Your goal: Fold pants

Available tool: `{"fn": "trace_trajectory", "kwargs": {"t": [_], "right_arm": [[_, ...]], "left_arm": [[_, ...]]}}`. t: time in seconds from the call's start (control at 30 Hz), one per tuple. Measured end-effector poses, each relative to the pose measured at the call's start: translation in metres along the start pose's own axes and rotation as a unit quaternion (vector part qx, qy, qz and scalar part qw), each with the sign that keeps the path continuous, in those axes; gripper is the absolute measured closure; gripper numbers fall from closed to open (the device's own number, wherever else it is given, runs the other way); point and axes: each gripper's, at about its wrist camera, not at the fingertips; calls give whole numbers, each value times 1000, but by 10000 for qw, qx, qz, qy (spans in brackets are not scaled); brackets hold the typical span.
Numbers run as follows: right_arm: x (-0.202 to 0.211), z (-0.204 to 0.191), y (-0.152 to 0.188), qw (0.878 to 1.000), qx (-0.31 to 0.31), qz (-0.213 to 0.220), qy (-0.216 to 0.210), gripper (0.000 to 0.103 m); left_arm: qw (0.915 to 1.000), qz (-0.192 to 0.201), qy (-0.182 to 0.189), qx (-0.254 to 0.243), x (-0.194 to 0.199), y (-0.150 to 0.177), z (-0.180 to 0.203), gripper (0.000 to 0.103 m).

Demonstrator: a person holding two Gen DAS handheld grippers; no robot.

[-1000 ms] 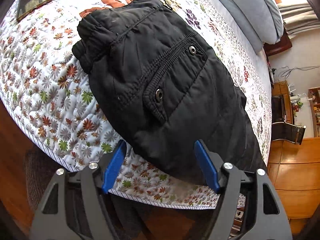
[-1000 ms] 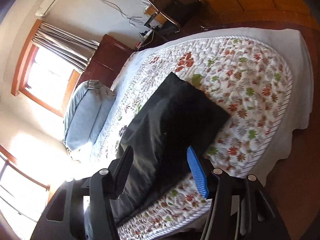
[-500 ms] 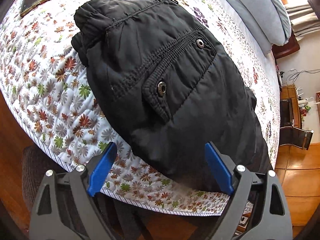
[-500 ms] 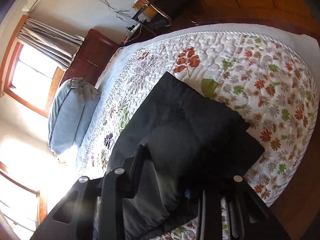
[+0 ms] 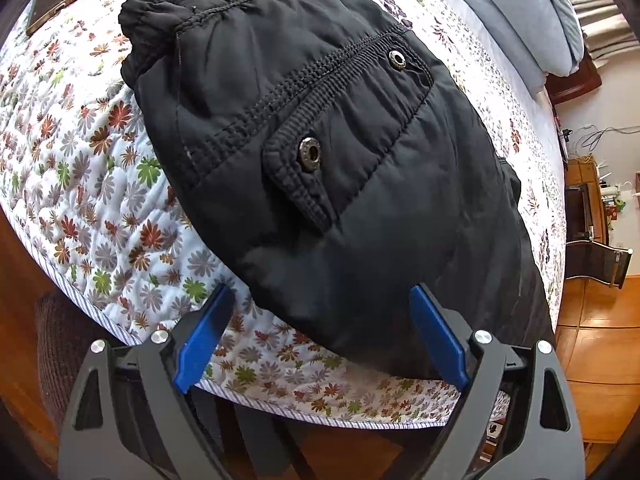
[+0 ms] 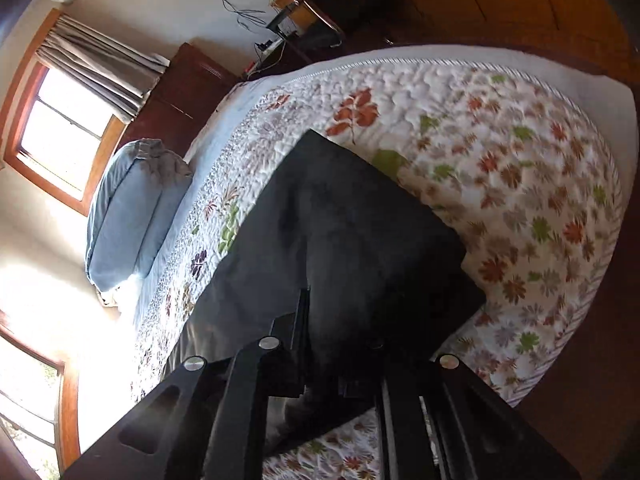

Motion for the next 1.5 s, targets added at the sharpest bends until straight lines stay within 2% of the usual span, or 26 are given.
{"fn": "trace_trajectory", "kwargs": {"t": [0.07, 0.1, 0.17, 0.27, 0.4, 0.57, 0.67, 0.87, 1.03, 1.2, 1.23, 1.27, 1.33, 1.4, 1.43, 1.47, 1.5], "right_arm": [[4, 2, 10, 9995, -81, 0, -293, 58], [6, 1, 17, 9991, -117, -2, -414, 55], [4, 0, 31, 9978, -229, -186, -595, 54], [-2, -3, 57, 9915, -495, -468, -1110, 55], [-14, -19, 90, 9857, -401, -824, -1415, 65], [-17, -33, 109, 9897, -51, -833, -1164, 95], [-11, -30, 109, 9909, -35, -840, -1053, 98], [-9, -31, 113, 9930, 99, -930, -725, 98], [-13, -35, 113, 9927, 167, -883, -809, 98], [-10, -37, 113, 9926, 114, -918, -793, 91], [-9, -37, 113, 9923, 81, -934, -810, 88], [-8, -38, 113, 9922, 67, -937, -816, 81], [-4, -40, 114, 9928, 38, -903, -790, 75], [-2, -43, 116, 9929, 33, -916, -763, 75], [1, -44, 117, 9933, 67, -898, -725, 75], [4, -44, 118, 9937, 107, -880, -686, 75], [6, -46, 118, 9942, 138, -862, -635, 75]], "left_arm": [[10000, -16, 16, 15, -1, 0, 2, 14], [10000, -30, 28, 18, -2, 1, 3, 14], [10000, -61, 26, 2, -5, 2, 5, 14], [9999, -109, 4, -32, -9, 3, 10, 14], [9998, -142, 84, -53, -13, 4, 17, 14], [9997, -178, 96, -137, -17, 5, 23, 13], [9997, -187, 93, -112, -19, 6, 22, 13], [9998, -164, 151, -3, -14, 12, 1, 13], [9996, -138, 230, 10, -9, 13, -8, 13], [9989, 419, 112, 196, 24, 14, -38, 13], [9982, 519, 42, 312, 31, 15, -47, 13], [9972, 612, 8, 434, 37, 15, -56, 13], [9951, 721, 76, 668, 44, 13, -74, 13], [9930, 775, 285, 839, 46, 11, -86, 17], [9917, 824, 441, 884, 47, 9, -89, 21], [9904, 868, 622, 874, 49, 6, -90, 33], [9897, 881, 788, 805, 50, 3, -89, 37]]}}
Point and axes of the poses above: each gripper's, at about its wrist camera, not at the fingertips, and x roughly against the way its jaws point, z to its right, y to its underside, and after that the axes turned 9 degrees about -x, right-handed
